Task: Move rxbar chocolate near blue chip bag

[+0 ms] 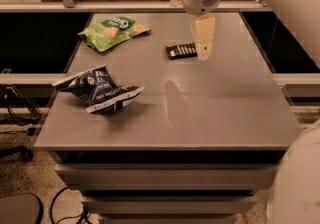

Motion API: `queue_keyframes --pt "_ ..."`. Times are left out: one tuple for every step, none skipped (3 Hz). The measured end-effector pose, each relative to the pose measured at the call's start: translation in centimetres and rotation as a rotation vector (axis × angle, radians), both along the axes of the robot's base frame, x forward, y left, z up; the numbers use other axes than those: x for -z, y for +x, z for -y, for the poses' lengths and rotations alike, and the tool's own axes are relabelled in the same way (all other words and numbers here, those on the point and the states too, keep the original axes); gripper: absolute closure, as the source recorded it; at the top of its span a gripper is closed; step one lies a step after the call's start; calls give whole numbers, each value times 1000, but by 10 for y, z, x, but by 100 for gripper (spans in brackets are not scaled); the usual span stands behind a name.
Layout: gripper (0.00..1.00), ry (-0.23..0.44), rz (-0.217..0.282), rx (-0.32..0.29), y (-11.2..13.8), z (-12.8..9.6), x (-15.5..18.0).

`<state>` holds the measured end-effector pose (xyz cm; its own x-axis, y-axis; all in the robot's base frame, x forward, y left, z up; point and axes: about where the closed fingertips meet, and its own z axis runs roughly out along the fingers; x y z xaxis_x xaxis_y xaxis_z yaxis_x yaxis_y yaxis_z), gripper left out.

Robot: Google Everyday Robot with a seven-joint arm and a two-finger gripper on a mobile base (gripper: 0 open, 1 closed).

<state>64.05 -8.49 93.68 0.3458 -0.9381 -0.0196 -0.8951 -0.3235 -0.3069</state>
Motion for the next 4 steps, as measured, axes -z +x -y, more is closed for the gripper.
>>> queue_keyframes --pt "0 2 -49 31 23 -5 32" --pt "0 1 -78 53 36 -5 52" --pt "0 -4 -116 67 49 -7 77" --pt "0 -14 -140 101 63 -3 99"
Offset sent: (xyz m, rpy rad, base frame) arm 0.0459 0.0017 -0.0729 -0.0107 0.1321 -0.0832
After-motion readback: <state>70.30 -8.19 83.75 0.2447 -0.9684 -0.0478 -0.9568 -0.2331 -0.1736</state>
